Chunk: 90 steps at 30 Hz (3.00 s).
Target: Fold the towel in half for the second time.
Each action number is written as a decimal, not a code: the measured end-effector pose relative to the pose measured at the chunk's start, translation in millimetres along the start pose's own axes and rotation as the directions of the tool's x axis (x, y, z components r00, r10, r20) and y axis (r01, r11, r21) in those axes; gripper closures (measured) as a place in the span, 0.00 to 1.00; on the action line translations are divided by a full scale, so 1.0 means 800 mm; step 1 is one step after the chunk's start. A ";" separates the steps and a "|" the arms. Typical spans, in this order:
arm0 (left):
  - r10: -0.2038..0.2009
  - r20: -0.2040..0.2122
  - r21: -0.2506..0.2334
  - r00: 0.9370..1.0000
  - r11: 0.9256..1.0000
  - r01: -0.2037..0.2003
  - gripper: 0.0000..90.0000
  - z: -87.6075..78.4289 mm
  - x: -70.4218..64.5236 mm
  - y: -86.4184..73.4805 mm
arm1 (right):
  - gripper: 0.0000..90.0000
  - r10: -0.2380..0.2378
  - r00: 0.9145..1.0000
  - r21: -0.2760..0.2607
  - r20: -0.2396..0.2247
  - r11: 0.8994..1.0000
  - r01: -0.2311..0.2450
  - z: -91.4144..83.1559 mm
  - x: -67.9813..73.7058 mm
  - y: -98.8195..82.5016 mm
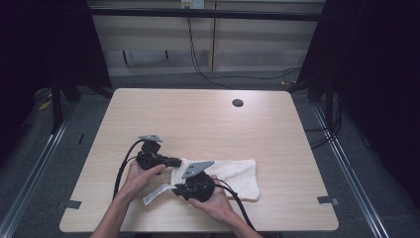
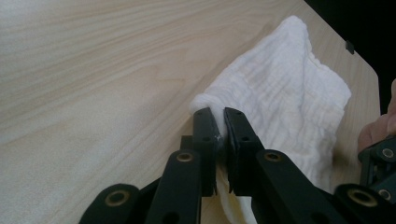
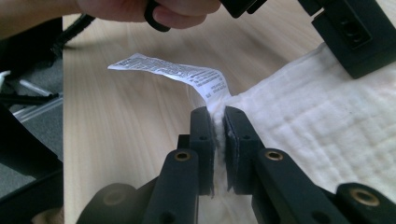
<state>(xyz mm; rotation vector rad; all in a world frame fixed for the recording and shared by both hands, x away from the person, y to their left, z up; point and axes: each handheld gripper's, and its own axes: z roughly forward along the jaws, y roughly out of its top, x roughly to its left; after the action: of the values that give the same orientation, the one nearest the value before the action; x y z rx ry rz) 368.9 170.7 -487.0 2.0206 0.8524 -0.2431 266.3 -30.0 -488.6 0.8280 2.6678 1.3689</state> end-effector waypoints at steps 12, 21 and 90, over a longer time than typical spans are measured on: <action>-0.029 -0.001 -0.050 1.000 0.998 0.029 0.94 -0.018 -0.004 0.009 | 0.92 0.015 1.000 -0.059 -0.013 0.998 -0.016 -0.014 0.004 0.019; -0.030 -0.007 -0.071 1.000 0.997 0.030 0.93 -0.027 -0.007 0.015 | 0.92 0.000 1.000 -0.078 -0.016 0.997 -0.002 -0.018 0.009 0.038; 0.039 -0.041 -0.055 0.998 0.998 -0.041 0.91 -0.012 -0.048 0.067 | 0.92 0.060 0.992 -0.253 0.111 0.967 -0.030 -0.084 0.014 0.030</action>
<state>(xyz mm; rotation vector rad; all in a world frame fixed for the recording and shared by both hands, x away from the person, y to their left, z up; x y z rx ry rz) 374.1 141.2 -428.0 1.9935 0.8336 -0.1554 250.1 -63.3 -426.7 0.9130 2.3382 1.5723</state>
